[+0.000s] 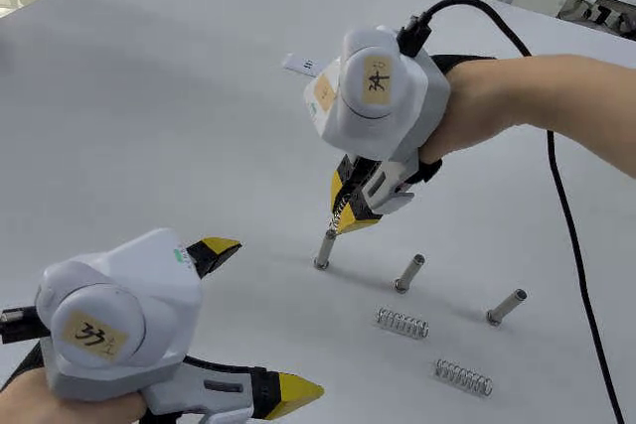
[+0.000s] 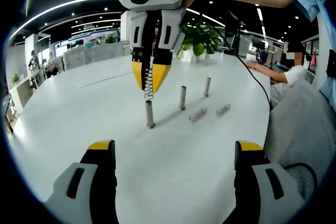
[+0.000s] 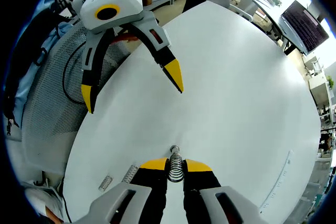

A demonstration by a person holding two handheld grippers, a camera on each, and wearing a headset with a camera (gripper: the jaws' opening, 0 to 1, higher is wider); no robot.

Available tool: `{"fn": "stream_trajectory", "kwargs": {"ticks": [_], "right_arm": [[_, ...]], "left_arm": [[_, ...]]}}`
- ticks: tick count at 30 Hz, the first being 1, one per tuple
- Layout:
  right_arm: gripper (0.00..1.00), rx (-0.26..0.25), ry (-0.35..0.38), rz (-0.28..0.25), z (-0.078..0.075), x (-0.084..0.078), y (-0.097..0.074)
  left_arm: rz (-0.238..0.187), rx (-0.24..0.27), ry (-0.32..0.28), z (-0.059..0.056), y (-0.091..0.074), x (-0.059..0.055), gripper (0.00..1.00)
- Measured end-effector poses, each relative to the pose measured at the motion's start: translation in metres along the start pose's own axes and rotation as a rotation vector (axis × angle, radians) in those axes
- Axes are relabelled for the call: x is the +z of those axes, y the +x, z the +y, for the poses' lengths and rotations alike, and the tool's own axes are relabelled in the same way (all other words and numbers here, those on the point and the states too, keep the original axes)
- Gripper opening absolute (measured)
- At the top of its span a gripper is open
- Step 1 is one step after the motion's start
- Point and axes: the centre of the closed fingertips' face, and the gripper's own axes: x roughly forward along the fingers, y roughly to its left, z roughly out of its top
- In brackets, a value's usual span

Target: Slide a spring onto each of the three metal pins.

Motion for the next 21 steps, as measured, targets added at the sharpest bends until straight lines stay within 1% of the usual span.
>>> {"fn": "stream_trajectory", "kwargs": {"ticks": [15,21], "right_arm": [[0.08,0.011,-0.009,0.008,0.002,0.001,0.005],[0.08,0.019,-0.016,0.022,0.003,0.0,0.011]], "left_arm": [[0.003,0.001,-0.008,0.001,-0.001,-0.002,0.91],[0.003,0.001,-0.013,0.001,-0.001,-0.003,0.91]]}}
